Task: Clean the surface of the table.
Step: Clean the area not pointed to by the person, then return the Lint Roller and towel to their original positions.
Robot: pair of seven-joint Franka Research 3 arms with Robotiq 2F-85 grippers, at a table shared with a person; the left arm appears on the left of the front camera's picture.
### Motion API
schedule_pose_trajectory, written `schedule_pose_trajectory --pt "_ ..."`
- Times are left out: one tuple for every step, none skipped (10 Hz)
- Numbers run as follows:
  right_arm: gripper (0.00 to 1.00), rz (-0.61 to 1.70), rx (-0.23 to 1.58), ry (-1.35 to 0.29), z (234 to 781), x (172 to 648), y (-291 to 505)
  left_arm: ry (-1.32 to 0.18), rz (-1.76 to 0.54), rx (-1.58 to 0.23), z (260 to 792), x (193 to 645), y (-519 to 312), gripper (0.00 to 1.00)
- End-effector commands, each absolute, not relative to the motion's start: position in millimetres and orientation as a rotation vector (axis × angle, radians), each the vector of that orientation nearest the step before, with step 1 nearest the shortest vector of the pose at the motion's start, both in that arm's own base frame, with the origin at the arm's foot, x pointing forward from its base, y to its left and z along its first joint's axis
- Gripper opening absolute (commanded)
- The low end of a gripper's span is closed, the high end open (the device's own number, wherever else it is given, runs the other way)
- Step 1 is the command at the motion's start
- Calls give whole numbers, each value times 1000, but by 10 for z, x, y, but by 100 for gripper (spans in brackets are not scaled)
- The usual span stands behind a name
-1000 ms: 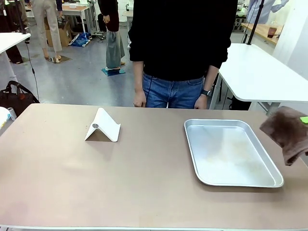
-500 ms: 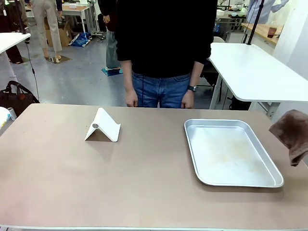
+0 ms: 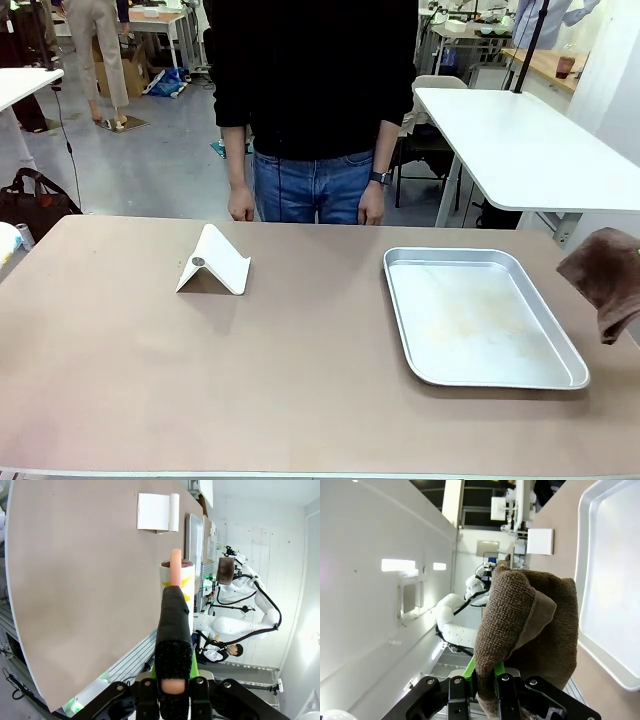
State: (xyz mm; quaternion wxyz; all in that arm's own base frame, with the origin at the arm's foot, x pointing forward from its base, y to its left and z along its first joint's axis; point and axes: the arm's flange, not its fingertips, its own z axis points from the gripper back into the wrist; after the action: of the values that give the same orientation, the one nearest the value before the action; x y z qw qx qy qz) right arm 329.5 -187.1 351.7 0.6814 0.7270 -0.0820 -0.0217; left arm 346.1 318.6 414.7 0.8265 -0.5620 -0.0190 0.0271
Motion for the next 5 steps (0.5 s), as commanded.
schedule_pose_trajectory --pt "12 -44 1629 -183 3535 3280 -1879 -45 61 -1198 4185 3437 3159 22" --pt "12 -44 1629 -183 3535 3280 -1879 -45 61 -1198 4185 3437 3159 22" --pt "12 -44 1629 -183 3535 3280 -1879 -45 61 -1198 4185 3437 3159 22" --pt "12 -44 1629 -183 3535 3280 -1879 -45 61 -1198 4185 3437 3159 22" --pt "12 -44 1629 -183 3535 3280 -1879 -45 61 -1198 4185 3437 3159 22"
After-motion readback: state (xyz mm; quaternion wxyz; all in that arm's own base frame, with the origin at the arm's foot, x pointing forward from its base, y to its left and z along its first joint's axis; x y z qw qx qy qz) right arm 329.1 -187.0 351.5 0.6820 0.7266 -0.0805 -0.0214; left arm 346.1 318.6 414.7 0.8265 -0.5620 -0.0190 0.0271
